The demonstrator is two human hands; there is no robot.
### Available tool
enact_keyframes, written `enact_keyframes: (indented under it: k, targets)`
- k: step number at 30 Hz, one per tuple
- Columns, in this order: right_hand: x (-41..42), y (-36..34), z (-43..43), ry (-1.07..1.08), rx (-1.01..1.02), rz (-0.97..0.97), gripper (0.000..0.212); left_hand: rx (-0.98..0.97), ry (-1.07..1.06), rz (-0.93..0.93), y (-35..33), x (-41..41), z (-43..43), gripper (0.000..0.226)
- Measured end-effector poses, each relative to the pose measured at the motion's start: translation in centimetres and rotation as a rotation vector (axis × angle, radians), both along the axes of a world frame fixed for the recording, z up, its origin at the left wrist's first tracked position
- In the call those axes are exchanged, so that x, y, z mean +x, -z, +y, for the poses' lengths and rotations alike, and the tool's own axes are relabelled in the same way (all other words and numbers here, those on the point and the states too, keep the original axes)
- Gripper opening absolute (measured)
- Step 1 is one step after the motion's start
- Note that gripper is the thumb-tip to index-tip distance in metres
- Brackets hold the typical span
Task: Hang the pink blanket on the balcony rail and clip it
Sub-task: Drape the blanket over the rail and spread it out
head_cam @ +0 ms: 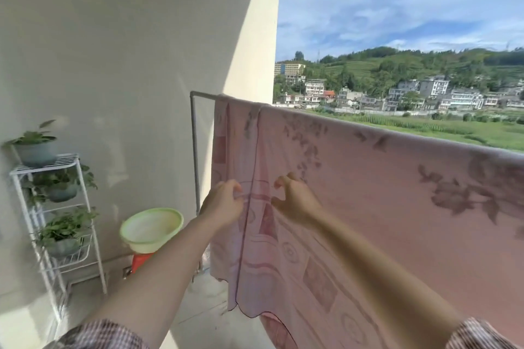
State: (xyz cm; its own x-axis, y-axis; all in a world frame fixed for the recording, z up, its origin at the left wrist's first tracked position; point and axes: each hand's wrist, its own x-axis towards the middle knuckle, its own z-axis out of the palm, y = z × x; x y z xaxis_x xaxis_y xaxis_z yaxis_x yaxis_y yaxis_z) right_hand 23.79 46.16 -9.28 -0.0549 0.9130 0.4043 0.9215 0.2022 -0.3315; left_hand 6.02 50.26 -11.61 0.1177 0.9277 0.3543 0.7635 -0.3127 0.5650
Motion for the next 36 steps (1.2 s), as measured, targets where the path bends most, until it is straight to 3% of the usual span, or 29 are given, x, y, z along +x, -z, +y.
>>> enact_keyframes:
  k: [11, 18, 22, 26, 29, 32, 36]
  targets:
    - [-6.5, -9.2, 22.0, -0.063, 0.230, -0.210, 0.031, 0.059, 0.013, -0.137, -5.3, -5.4, 23.8, 0.023]
    - [-9.3, -13.7, 32.2, 0.083, 0.386, -0.470, 0.024, 0.118, 0.049, -0.242, -9.8, -7.9, 38.7, 0.032]
    - [-10.2, -15.4, 37.5, 0.288, 0.270, -0.390, 0.028, 0.050, 0.107, -0.441, -12.4, -7.6, 45.7, 0.052]
    - [-11.1, -15.7, 41.1, 0.436, 0.111, -0.254, 0.030, -0.233, 0.363, -0.563, -13.3, -7.0, 51.7, 0.071]
    - [-11.2, -15.6, 42.5, 0.521, 0.156, -0.167, 0.035, -0.217, 0.403, -0.503, -13.5, -6.5, 54.8, 0.057]
    - [-11.4, -15.7, 42.7, 0.542, 0.197, -0.058, 0.017, -0.124, 0.466, -0.381, -14.2, -6.6, 56.2, 0.045]
    - [-12.5, -15.4, 42.3, 0.620, 0.236, -0.042, 0.017, -0.331, 0.653, -0.683, -16.2, -7.7, 55.9, 0.026]
